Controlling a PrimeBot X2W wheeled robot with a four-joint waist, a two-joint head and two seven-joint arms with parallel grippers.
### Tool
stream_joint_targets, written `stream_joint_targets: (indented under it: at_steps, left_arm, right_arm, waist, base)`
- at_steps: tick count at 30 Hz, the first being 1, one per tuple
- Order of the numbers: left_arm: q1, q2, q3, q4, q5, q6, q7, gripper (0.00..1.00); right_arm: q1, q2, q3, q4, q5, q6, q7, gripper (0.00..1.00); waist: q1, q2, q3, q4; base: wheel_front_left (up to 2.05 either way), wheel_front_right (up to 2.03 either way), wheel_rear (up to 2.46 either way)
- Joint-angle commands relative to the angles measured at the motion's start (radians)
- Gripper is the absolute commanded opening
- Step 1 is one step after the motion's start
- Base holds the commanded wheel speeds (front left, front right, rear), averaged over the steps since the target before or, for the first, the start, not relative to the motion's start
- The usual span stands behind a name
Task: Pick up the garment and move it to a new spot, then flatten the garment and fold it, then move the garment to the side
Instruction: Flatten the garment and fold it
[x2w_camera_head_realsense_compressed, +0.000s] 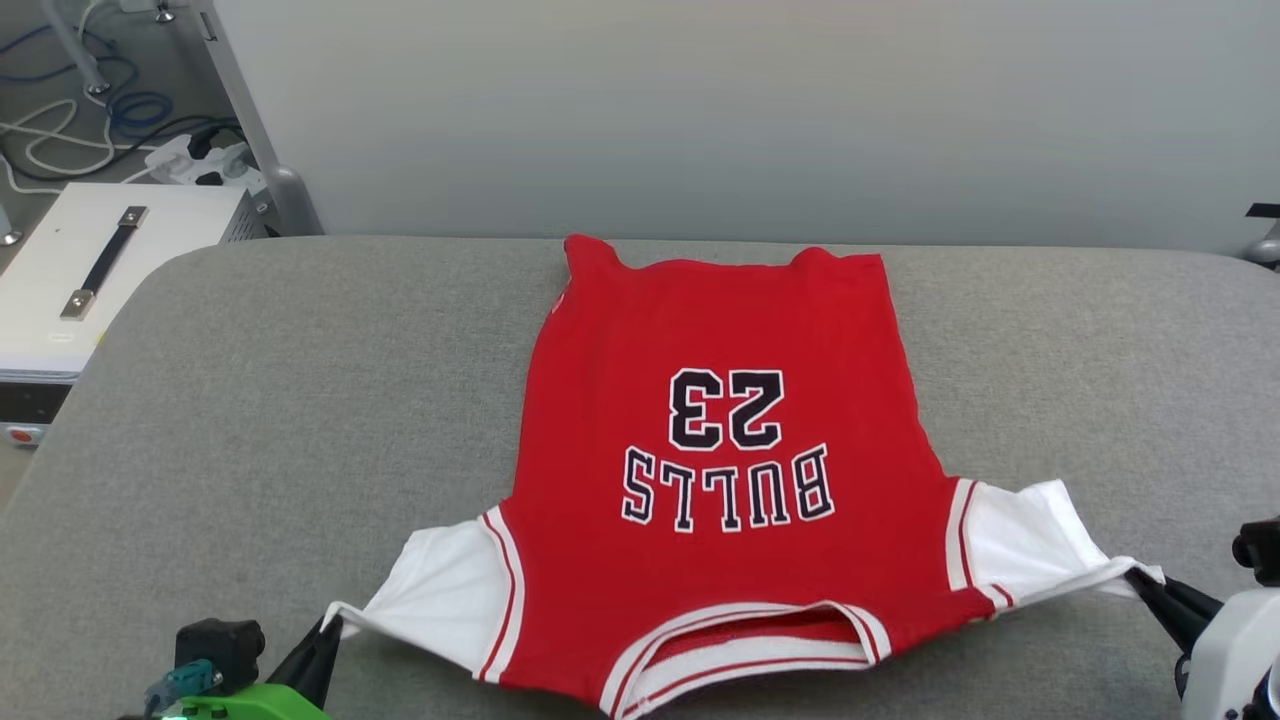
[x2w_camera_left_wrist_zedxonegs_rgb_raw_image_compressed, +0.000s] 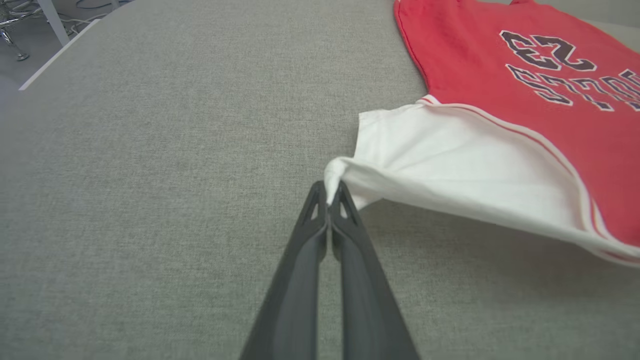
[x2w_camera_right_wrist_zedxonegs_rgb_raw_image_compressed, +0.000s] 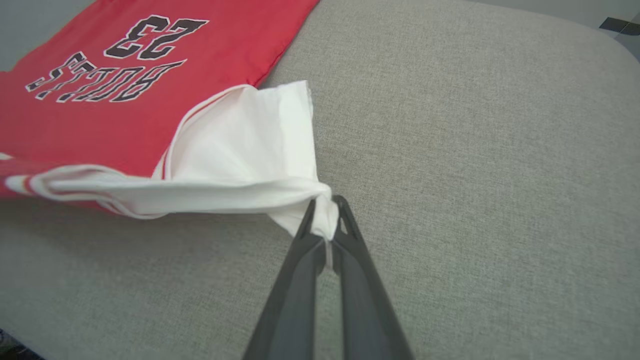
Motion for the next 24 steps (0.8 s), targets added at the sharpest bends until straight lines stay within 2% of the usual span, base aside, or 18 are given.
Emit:
stream_joint_targets:
  at_steps: [1, 11, 12, 13, 19, 24]
  left_arm:
    - [0.024, 0.013, 0.005, -0.017, -0.009, 0.015, 0.003, 0.0]
    - [0.054, 0.0, 0.009, -0.113, -0.029, 0.045, 0.011, 0.0]
    - [0.053, -0.003, 0.008, -0.122, -0.033, 0.046, 0.013, 0.0]
    - [0.052, -0.006, 0.009, -0.131, -0.038, 0.045, 0.016, 0.0]
    - [0.028, -0.003, -0.004, -0.223, -0.037, 0.044, 0.038, 0.0]
    - [0.013, 0.008, -0.021, -0.318, -0.029, 0.053, 0.085, 0.0]
  right_arm:
    - [0.021, -0.014, -0.009, -0.009, 0.012, -0.002, 0.002, 0.0]
    - [0.06, -0.032, -0.051, -0.076, 0.003, -0.002, 0.037, 0.0]
    - [0.058, -0.032, -0.056, -0.088, 0.003, -0.002, 0.039, 0.14]
    - [0.058, -0.031, -0.065, -0.094, 0.01, -0.002, 0.045, 1.0]
    - [0.048, -0.059, -0.099, -0.176, 0.057, -0.002, 0.145, 1.0]
    - [-0.026, -0.073, -0.176, -0.257, 0.102, -0.002, 0.255, 1.0]
  waist:
    - [0.0001, -0.0001, -0.003, -0.003]
    - [0.0001, -0.0001, 0.025, -0.009]
    - [0.0001, -0.0001, 0.03, -0.01]
    - [0.0001, -0.0001, 0.035, -0.011]
    - [0.0001, -0.0001, 0.075, 0.001]
    - [0.0001, -0.0001, 0.134, 0.019]
  base:
    - [0.0, 0.0, 0.0]
    - [0.0, 0.0, 0.0]
    - [0.0, 0.0, 0.0]
    - [0.0, 0.0, 0.0]
    - [0.0, 0.0, 0.0]
    - [0.0, 0.0, 0.0]
